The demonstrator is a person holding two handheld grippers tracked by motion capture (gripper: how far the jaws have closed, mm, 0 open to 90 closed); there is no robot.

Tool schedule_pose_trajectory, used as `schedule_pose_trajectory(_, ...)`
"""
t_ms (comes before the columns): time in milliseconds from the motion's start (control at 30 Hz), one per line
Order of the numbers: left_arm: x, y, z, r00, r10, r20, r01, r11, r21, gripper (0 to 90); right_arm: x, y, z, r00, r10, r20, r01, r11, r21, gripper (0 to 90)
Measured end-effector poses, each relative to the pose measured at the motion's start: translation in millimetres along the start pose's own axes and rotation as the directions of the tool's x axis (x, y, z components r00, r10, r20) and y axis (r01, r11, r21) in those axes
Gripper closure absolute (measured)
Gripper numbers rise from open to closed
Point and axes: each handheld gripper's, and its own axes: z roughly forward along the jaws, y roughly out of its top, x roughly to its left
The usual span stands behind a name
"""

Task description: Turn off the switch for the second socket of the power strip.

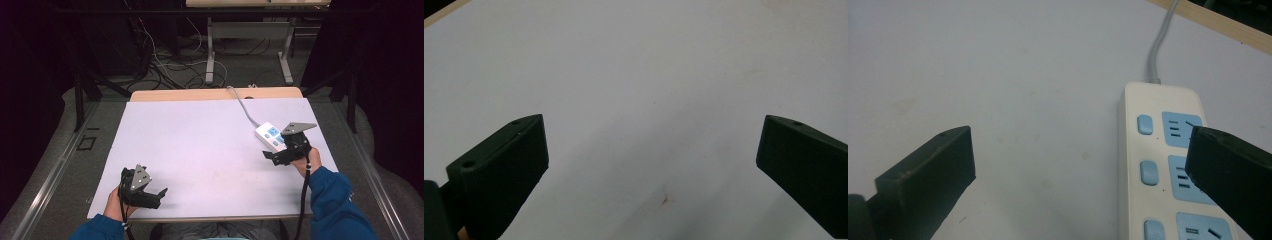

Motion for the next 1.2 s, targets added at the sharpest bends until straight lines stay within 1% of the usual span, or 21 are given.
schedule_pose_trajectory(67, -0.1, 0.0, 0.2, 1.0, 0.0, 0.002, 0.0, 1.0, -0.001, 0.4, 3.8, -1.8, -3.9, 1.0, 0.0, 0.0, 0.0, 1.0, -0.001, 0.0)
schedule_pose_trajectory(100, 0.2, 0.4, -0.1, 1.0, 0.008, 0.003, -0.008, 1.0, 0.005, 0.4, 5.2, -2.7, -6.1, 1.0, -0.002, -0.005, 0.002, 1.0, 0.0, 0.0)
schedule_pose_trajectory(367, 0.2, 0.5, -0.2, 1.0, 0.009, 0.003, -0.009, 0.9999, 0.005, 0.4, 14.0, -9.6, -17.9, 0.9997, -0.018, -0.016, 0.017, 1.0, -0.014, 0.0)
schedule_pose_trajectory(433, 0.0, 0.5, -0.1, 1.0, 0.008, 0.003, -0.008, 1.0, 0.005, 0.4, 16.5, -10.9, -19.9, 0.9997, -0.02, -0.017, 0.02, 1.0, -0.006, 0.0)
schedule_pose_trajectory(467, 0.1, 0.4, -0.1, 1.0, 0.008, 0.003, -0.008, 1.0, 0.005, 0.4, 17.1, -11.5, -20.9, 0.9993, -0.029, -0.023, 0.029, 1.0, -0.005, 0.0)
schedule_pose_trajectory(533, 0.2, 0.4, -0.1, 1.0, 0.008, 0.002, -0.008, 1.0, 0.005, 0.4, 19.5, -12.9, -22.7, 0.9993, -0.035, -0.014, 0.035, 0.999, -0.007, 0.0)
schedule_pose_trajectory(600, 0.1, 0.4, -0.1, 1.0, 0.008, 0.003, -0.008, 1.0, 0.005, 0.4, 22.1, -14.4, -24.3, 0.9995, -0.027, -0.017, 0.027, 1.0, -0.008, 0.0)
schedule_pose_trajectory(633, 0.1, 0.5, -0.1, 1.0, 0.009, 0.002, -0.009, 0.9999, 0.007, 0.4, 22.4, -15.3, -25.3, 0.9991, -0.038, -0.018, 0.038, 0.999, -0.008, 0.0)
schedule_pose_trajectory(700, 0.0, 0.5, 0.0, 1.0, 0.008, 0.003, -0.008, 1.0, 0.005, 0.4, 24.9, -17.0, -26.3, 0.9994, -0.032, -0.017, 0.032, 0.999, -0.013, 0.0)
schedule_pose_trajectory(733, 0.0, 0.5, 0.1, 1.0, 0.008, 0.003, -0.008, 1.0, 0.005, 0.4, 25.1, -17.8, -27.5, 0.9989, -0.042, -0.022, 0.042, 0.999, -0.01, 0.0)
schedule_pose_trajectory(767, 0.1, 0.4, 0.1, 1.0, 0.009, 0.003, -0.009, 0.9999, 0.006, 0.4, 26.5, -18.5, -28.0, 0.999, -0.038, -0.023, 0.038, 0.999, -0.008, 0.0)
schedule_pose_trajectory(800, 0.2, 0.4, 0.1, 0.9999, 0.01, 0.003, -0.01, 0.9999, 0.007, 0.4, 27.4, -19.5, -28.2, 0.9988, -0.045, -0.017, 0.045, 0.999, -0.015, 0.0)
schedule_pose_trajectory(833, 0.0, 0.4, 0.2, 1.0, 0.009, 0.004, -0.009, 0.9999, 0.008, 0.4, 28.0, -20.0, -29.1, 0.9985, -0.05, -0.024, 0.05, 0.999, -0.006, 0.0)
schedule_pose_trajectory(900, -0.2, 0.5, 0.2, 0.9999, 0.01, 0.005, -0.01, 0.9999, 0.008, 0.4, 30.0, -21.8, -29.4, 0.9983, -0.055, -0.018, 0.055, 0.998, -0.013, 0.0)
schedule_pose_trajectory(933, -0.1, 0.5, 0.2, 0.9999, 0.01, 0.004, -0.01, 0.9999, 0.007, 0.3, 30.4, -22.4, -29.7, 0.9978, -0.061, -0.027, 0.06, 0.998, -0.011, 0.0)
schedule_pose_trajectory(967, 0.0, 0.5, 0.2, 0.9999, 0.01, 0.004, -0.01, 0.9999, 0.008, 0.4, 32.2, -23.3, -29.9, 0.9984, -0.052, -0.021, 0.052, 0.999, -0.01, 0.0)
schedule_pose_trajectory(1033, 0.0, 0.4, 0.2, 1.0, 0.009, 0.004, -0.009, 0.9999, 0.008, 0.4, 33.3, -24.8, -30.9, 0.9978, -0.058, -0.03, 0.058, 0.998, -0.009, 0.0)
schedule_pose_trajectory(1100, 0.0, 0.5, 0.1, 0.9999, 0.01, 0.003, -0.01, 0.9999, 0.01, 0.4, 34.8, -26.6, -31.8, 0.9978, -0.059, -0.029, 0.059, 0.998, -0.009, 0.0)
schedule_pose_trajectory(1133, 0.0, 0.4, 0.3, 1.0, 0.009, 0.005, -0.009, 0.9999, 0.009, 0.4, 34.8, -27.3, -31.8, 0.9971, -0.068, -0.034, 0.067, 0.998, -0.013, 0.0)
schedule_pose_trajectory(1167, 0.0, 0.4, 0.2, 1.0, 0.009, 0.003, -0.009, 0.9999, 0.01, 0.4, 36.0, -28.5, -32.4, 0.9975, -0.066, -0.026, 0.066, 0.998, -0.011, 0.0)
schedule_pose_trajectory(1200, -0.3, 0.4, 0.3, 1.0, 0.005, 0.006, -0.005, 0.9999, 0.01, 0.4, 36.4, -29.3, -32.7, 0.997, -0.07, -0.032, 0.07, 0.998, -0.008, 0.0)
